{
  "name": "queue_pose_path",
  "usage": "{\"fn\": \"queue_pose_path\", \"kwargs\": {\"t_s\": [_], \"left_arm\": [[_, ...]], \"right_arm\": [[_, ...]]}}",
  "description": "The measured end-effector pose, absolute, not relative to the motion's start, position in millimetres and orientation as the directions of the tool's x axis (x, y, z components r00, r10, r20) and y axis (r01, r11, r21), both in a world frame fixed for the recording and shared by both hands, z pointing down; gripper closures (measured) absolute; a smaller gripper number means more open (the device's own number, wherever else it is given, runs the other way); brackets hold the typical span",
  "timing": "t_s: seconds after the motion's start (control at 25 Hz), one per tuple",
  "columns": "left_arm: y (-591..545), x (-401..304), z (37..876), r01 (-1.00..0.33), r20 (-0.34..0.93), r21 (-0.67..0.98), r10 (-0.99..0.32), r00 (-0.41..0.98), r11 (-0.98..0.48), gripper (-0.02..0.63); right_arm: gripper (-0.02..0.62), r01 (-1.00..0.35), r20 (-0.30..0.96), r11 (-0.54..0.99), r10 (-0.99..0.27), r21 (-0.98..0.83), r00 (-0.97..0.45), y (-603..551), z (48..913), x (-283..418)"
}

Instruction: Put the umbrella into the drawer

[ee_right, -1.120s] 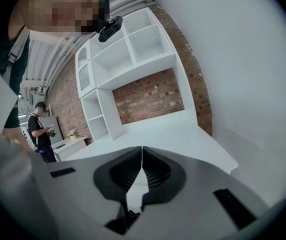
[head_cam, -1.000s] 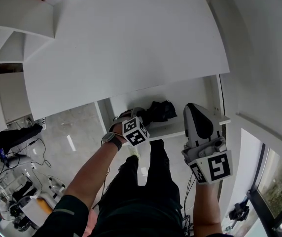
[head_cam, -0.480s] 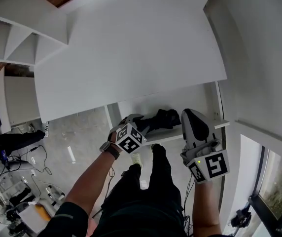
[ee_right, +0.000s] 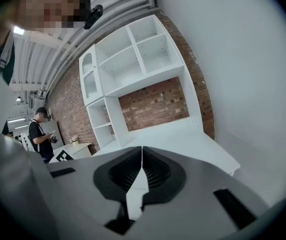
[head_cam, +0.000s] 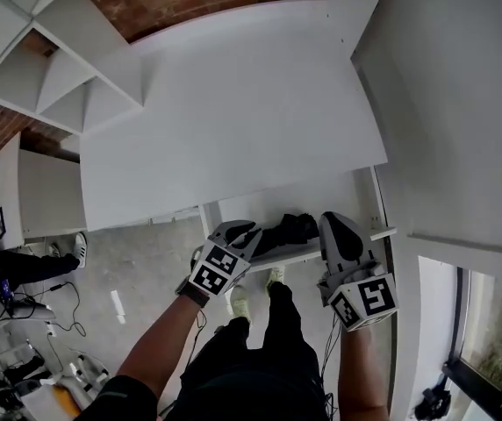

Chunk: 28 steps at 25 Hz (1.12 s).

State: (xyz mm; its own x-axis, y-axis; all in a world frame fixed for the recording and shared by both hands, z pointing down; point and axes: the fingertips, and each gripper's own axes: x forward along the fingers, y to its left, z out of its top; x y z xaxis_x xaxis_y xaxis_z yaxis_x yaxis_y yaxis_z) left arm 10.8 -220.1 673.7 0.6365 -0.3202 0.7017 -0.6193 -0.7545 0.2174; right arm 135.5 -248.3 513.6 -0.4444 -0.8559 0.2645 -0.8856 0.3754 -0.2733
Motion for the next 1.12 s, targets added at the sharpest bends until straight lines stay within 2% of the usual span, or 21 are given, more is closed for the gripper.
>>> {"fn": "queue_pose_path", "kwargs": {"t_s": [0.28,0.8,1.12], "left_arm": [[-222.9,-4.3,598.3,-0.668,0.56,0.263,-0.453,0.693,-0.696,0.578],[-221.3,-46.5,475.6,-0.733,0.39,0.309,-0.622,0.679,-0.606,0.59],[-214.1,-70.0,415.3,-0.748,0.314,0.295,-0.679,0.663,-0.594,0.591]], "right_arm": [[0.591,-0.896,0.247,0.358,-0.873,-0.263,-0.421,-231.6,484.6,123.9],[0.591,-0.914,0.209,0.339,-0.899,-0.223,-0.384,-205.6,422.2,102.9],[0.591,-0.915,0.166,0.355,-0.907,-0.193,-0.386,-189.2,383.3,88.8]]}}
